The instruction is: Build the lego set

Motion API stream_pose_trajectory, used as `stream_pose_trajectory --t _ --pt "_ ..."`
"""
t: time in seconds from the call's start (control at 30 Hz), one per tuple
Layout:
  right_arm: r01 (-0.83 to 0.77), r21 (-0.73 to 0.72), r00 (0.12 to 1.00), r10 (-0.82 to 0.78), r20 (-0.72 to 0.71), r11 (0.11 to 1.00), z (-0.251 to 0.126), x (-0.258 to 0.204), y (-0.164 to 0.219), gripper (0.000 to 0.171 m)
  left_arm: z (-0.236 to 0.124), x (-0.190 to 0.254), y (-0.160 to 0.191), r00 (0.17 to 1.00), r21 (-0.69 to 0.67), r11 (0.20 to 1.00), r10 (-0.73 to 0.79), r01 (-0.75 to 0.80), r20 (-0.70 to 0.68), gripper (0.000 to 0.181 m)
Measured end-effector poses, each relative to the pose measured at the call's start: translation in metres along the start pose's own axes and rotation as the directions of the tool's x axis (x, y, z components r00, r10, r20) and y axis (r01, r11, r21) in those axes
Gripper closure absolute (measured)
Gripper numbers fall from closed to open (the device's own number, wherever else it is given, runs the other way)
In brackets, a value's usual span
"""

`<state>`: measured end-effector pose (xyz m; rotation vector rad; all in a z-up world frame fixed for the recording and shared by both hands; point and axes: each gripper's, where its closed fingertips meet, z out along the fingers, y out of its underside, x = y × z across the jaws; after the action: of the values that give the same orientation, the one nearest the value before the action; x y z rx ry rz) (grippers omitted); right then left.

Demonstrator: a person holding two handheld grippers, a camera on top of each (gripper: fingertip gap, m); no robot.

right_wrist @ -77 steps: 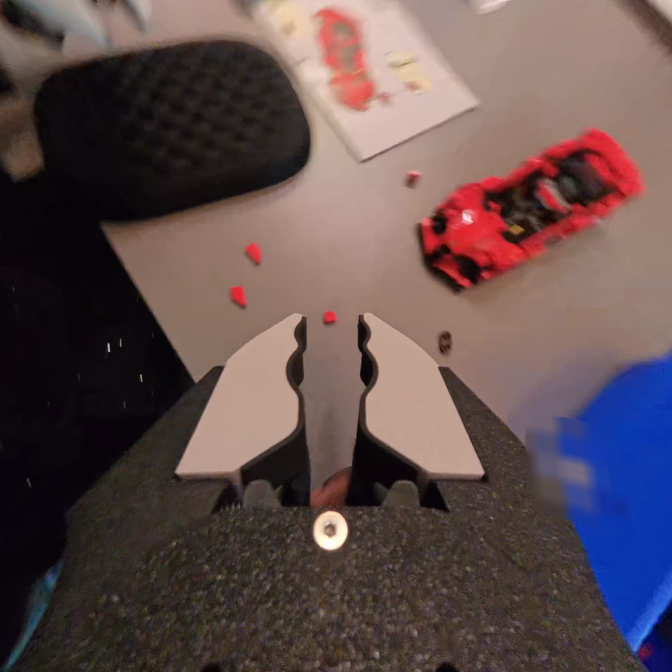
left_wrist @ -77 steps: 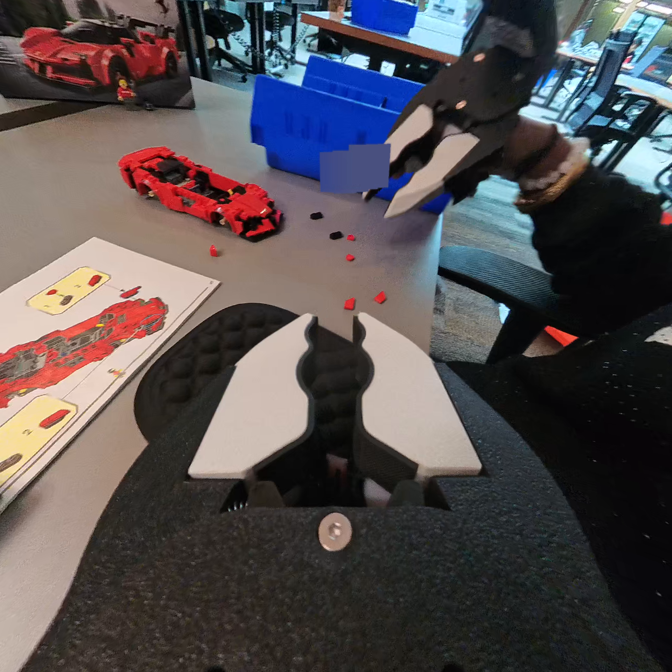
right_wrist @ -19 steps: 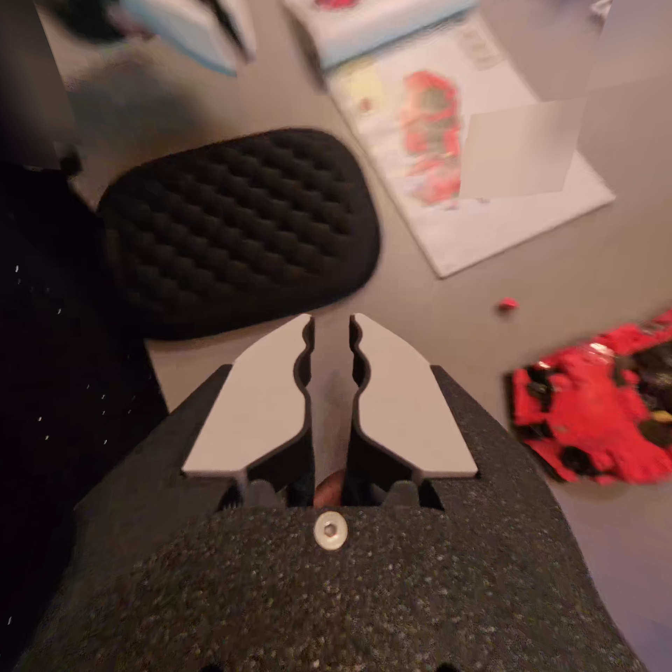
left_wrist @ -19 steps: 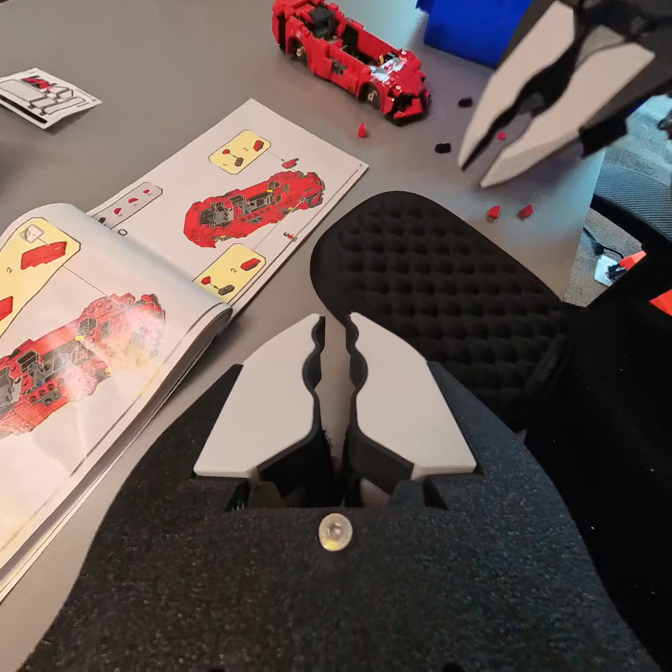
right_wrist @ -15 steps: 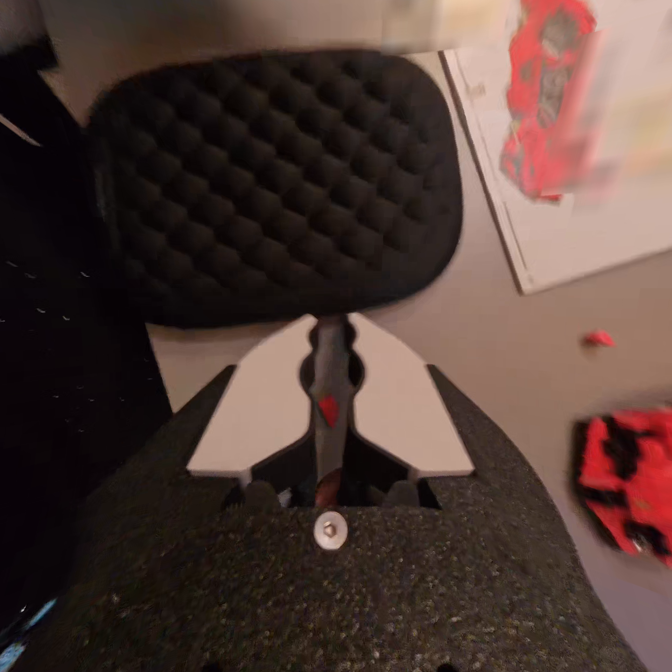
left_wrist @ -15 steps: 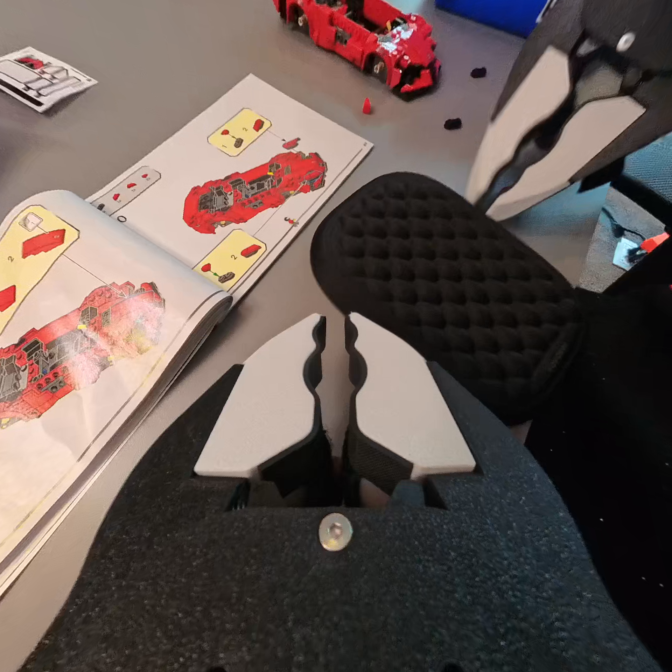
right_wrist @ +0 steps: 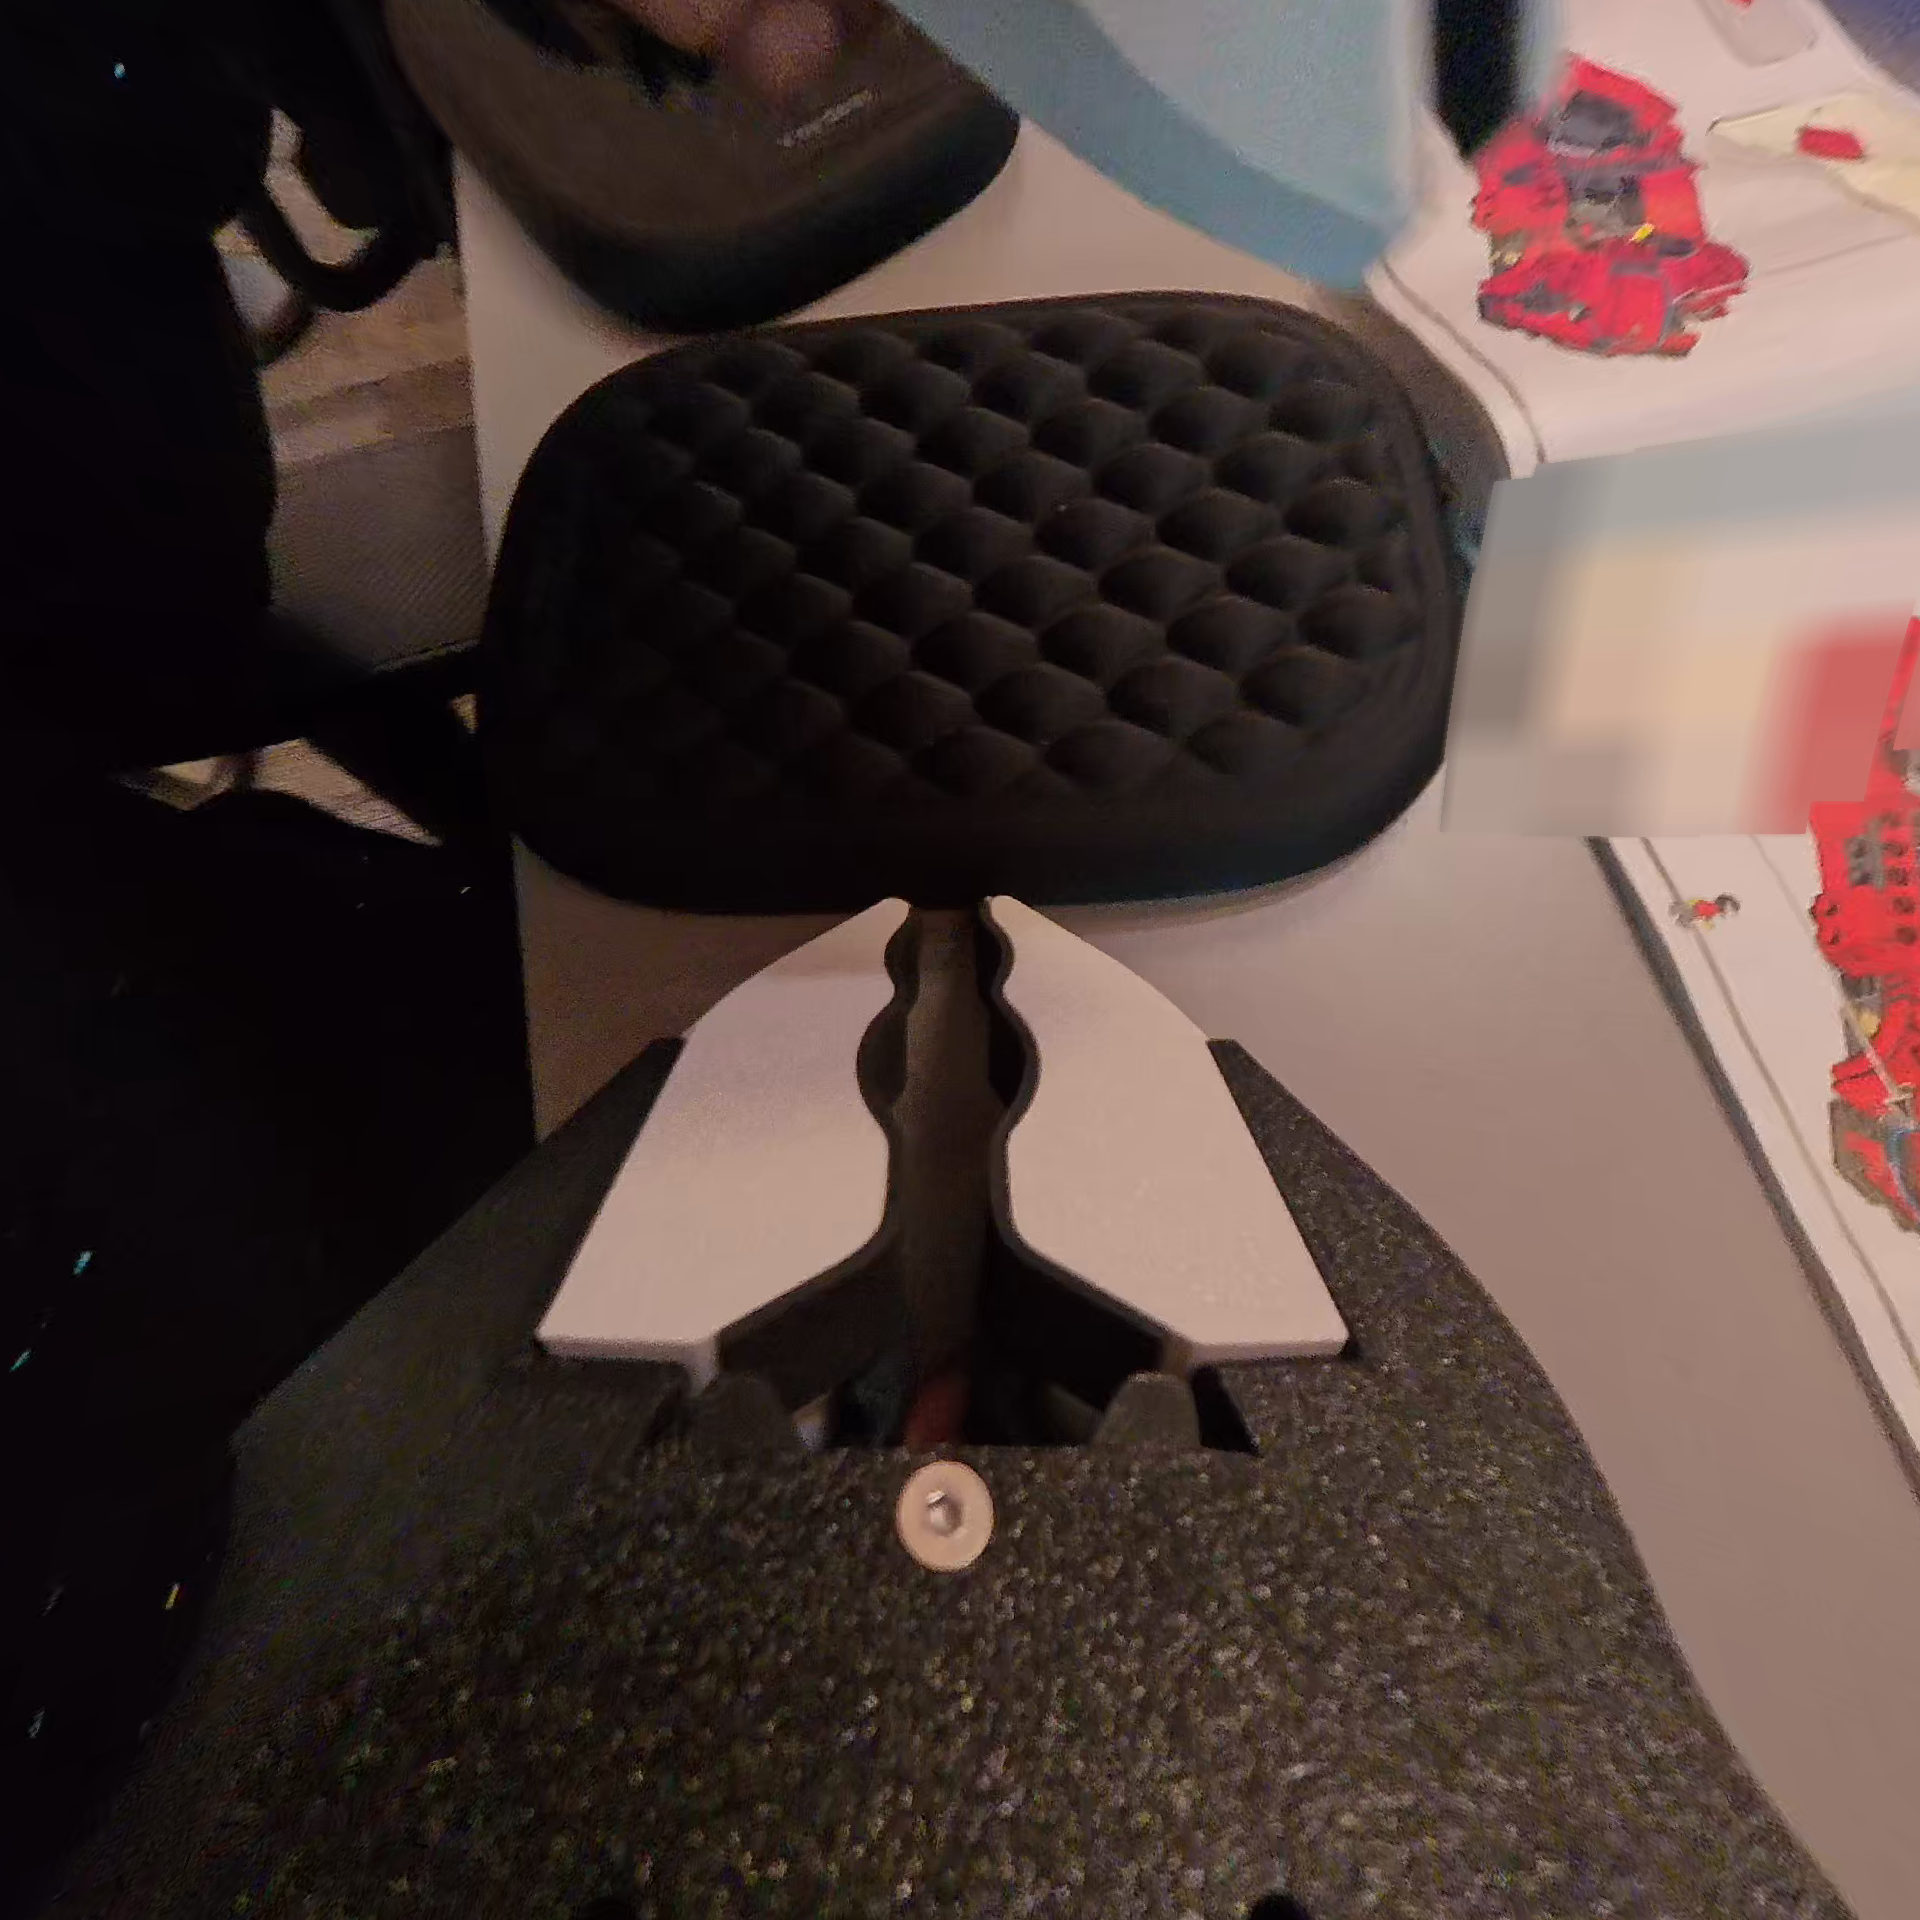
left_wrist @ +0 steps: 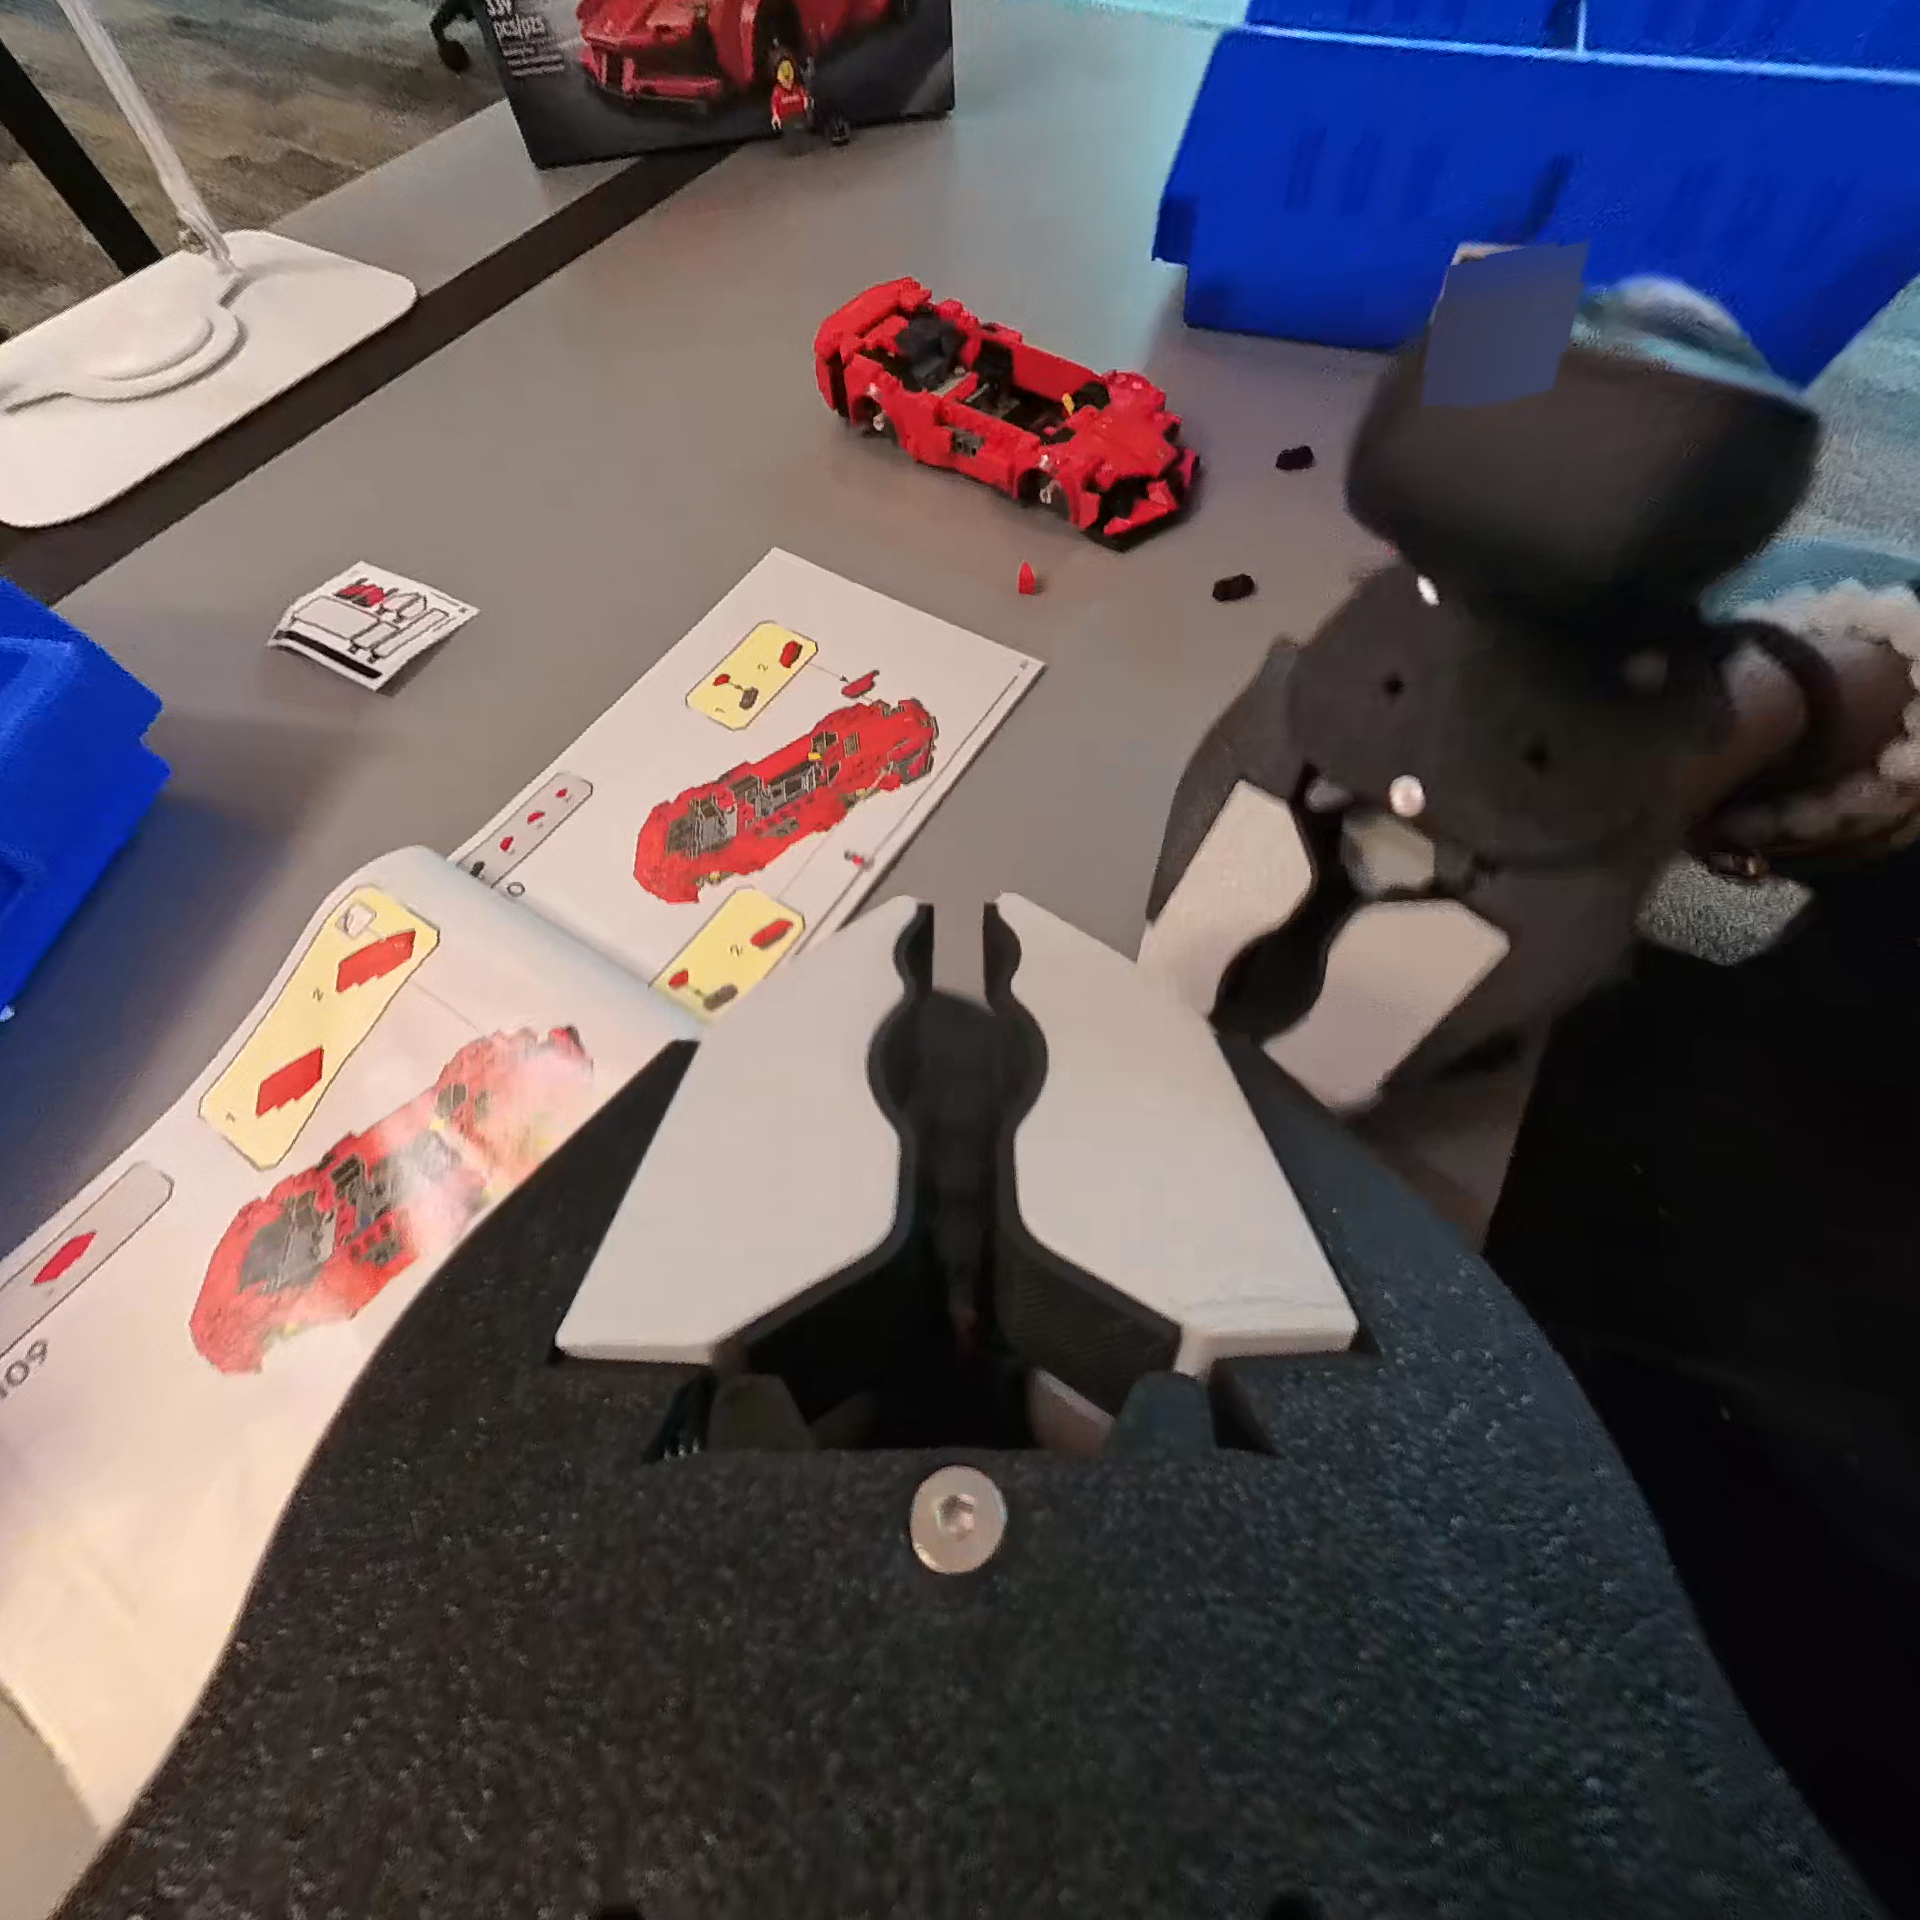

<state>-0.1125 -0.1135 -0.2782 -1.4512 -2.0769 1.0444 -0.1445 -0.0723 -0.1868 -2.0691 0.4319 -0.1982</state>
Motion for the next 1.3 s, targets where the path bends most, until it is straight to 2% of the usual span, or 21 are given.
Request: stream_pose_trajectory --t 0.1,0.17,0.27,0.37,0.47,0.57,0.73,0.83,0.93,1.1,1.2,1.3 --pt "0.075 -0.026 0.997 -0.076 -0.029 0.997 0.006 -0.009 -0.003 0.156 0.015 -0.001 -0.006 1.000 0.006 1.000 -0.030 0.030 0.004 0.173" --pt "0.078 -0.037 0.997 -0.079 -0.017 0.996 -0.010 -0.009 0.000 0.156 0.024 0.002 -0.011 0.999 0.023 0.999 -0.037 0.037 0.011 0.172" --pt "0.085 -0.041 0.995 -0.087 -0.051 0.996 -0.069 0.016 0.012 0.157 0.037 0.011 -0.021 0.998 0.100 0.993 -0.056 0.057 -0.018 0.172" --pt "0.010 -0.114 0.981 -0.031 -0.189 0.993 -0.143 0.064 0.051 0.158 0.056 0.036 -0.034 0.984 0.193 0.975 -0.083 0.113 -0.155 0.172" --pt "-0.172 -0.102 0.958 0.142 -0.248 0.980 -0.174 0.094 0.087 0.161 0.077 0.043 -0.017 0.984 0.128 0.991 -0.024 0.047 -0.176 0.173" --pt "-0.192 -0.189 0.950 0.134 -0.283 0.963 -0.173 0.100 0.115 0.160 0.069 0.060 -0.019 0.954 0.169 0.986 0.046 0.004 -0.296 0.173" --pt "-0.211 -0.185 0.938 0.146 -0.316 0.960 -0.158 0.112 0.115 0.155 0.056 0.051 -0.023 0.948 0.204 0.974 -0.032 0.101 -0.317 0.174" --pt "-0.214 -0.206 0.939 0.143 -0.313 0.955 -0.149 0.116 0.118 0.156 0.049 0.040 -0.009 0.966 0.122 0.993 0.030 0.002 -0.258 0.172" --pt "-0.175 -0.188 0.955 0.120 -0.270 0.967 -0.136 0.114 0.107 0.164 0.046 0.034 0.009 0.964 0.063 0.993 0.115 -0.103 -0.238 0.166" --pt "0.010 -0.223 0.993 -0.036 -0.114 0.975 -0.099 0.087 0.078 0.163 0.047 0.038 0.019 0.944 0.054 0.994 0.111 -0.100 -0.310 0.165" --pt "0.131 -0.215 0.990 -0.138 -0.017 0.968 -0.079 0.068 0.062 0.164 0.049 0.044 0.026 0.928 0.022 0.994 0.110 -0.109 -0.357 0.165" --pt "0.185 -0.193 0.983 -0.181 0.038 0.963 -0.065 0.057 0.051 0.164 0.051 0.050 0.034 0.909 -0.019 0.992 0.109 -0.128 -0.402 0.165"
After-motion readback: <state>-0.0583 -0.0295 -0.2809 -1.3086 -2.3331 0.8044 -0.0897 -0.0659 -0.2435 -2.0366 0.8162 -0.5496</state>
